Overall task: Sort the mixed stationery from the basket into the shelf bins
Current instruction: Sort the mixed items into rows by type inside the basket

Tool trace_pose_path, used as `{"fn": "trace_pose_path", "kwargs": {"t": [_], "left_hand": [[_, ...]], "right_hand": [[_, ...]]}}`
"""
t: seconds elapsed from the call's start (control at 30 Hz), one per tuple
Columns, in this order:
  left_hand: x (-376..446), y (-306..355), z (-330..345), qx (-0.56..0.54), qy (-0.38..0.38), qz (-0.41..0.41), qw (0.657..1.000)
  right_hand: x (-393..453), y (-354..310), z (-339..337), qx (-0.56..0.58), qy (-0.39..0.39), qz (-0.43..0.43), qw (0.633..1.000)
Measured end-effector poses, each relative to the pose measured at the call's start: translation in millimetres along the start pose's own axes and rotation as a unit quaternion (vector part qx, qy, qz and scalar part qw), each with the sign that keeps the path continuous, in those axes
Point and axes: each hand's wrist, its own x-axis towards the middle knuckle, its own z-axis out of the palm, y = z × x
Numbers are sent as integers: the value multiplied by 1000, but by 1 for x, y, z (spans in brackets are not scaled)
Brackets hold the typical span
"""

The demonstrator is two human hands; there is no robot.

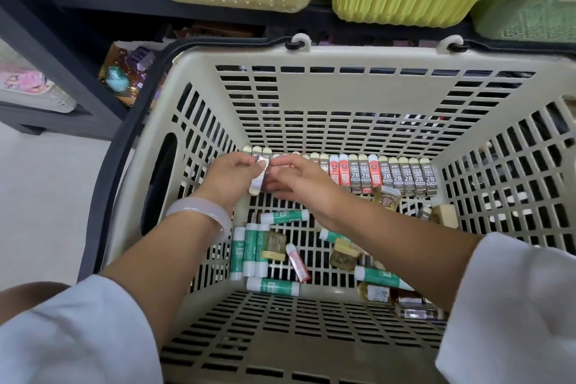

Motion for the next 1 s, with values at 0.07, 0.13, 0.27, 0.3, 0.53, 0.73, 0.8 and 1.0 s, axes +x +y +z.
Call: {"fn": "trace_pose_path", "kwargs": {"t": [0.07, 0.13, 0.27, 0.3, 0.53, 0.73, 0.8, 1.0], "left_hand": [[-3, 2, 0, -49, -20, -8, 999], [-4, 3, 0, -64, -35, -12, 997], [-4, 2, 3, -43, -24, -16, 999], [-2, 2, 4, -17, -12, -18, 1000], [0, -6, 4, 168, -40, 8, 985], [0, -7, 6, 223, -48, 42, 973], [1, -8, 6, 229, -53, 53, 971], [-2, -4, 9, 209, -61, 66, 974]], "right_hand": [[-3, 1, 1, -8, -18, -11, 1000], [-3, 1, 2, -35, -5, -37, 999], [-1, 0, 0, -54, 1, -59, 997], [0, 0, -1, -56, 5, -52, 997], [17, 10, -13, -99, 216, -24, 971], [43, 8, 7, -163, 230, -21, 959], [48, 6, 14, -201, 245, -31, 948], [31, -4, -1, -271, 178, -14, 946]]}}
